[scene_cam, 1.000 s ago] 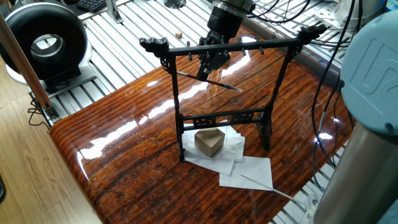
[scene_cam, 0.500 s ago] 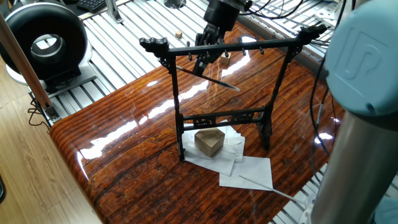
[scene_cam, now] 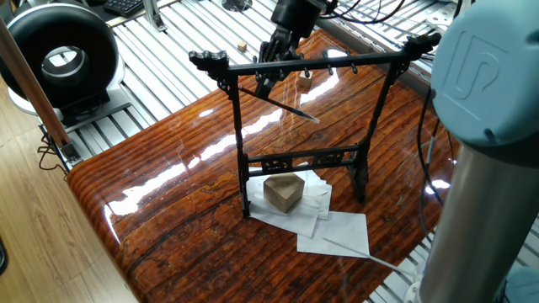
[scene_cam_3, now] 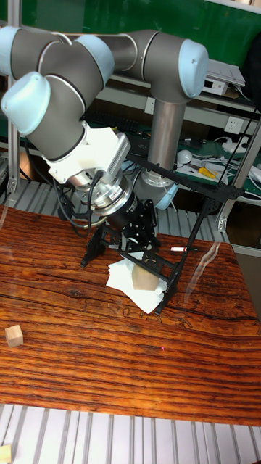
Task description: Place the brush on the pen rack
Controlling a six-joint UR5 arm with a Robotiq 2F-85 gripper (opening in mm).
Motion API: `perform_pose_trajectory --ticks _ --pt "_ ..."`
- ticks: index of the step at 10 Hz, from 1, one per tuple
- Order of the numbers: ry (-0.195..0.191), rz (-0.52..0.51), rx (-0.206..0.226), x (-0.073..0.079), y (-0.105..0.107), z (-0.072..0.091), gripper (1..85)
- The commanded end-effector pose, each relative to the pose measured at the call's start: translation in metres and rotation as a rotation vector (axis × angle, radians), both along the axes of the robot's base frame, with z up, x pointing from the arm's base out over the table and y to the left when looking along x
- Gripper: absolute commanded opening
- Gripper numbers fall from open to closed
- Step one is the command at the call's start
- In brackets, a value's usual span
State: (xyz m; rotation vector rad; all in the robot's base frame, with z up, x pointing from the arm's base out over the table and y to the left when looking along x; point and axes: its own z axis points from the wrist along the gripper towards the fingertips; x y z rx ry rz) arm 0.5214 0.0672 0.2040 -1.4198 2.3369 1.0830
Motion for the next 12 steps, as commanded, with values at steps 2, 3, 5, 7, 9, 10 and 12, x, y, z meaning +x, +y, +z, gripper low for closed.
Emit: perform_pose_trajectory --ticks 2,3,5,7,9,10,12 --pt "0.004 0.004 0.024 -0.009 -0.003 0.010 1.0" --pt "0.002 0.008 0.034 -0.010 -0.001 0.012 1.0" --pt "-0.003 0.014 0.065 -0.013 0.004 0.018 1.0" --pt "-0.028 0.042 0.032 -0.020 -0.008 0.009 1.0" --pt "-0.028 0.046 0.033 -0.028 -0.015 0.004 1.0" --pt "-0.028 0.046 0.028 -0.029 -0.017 0.001 1.0" --pt "-0.023 0.039 0.046 -0.034 -0.019 0.000 1.0"
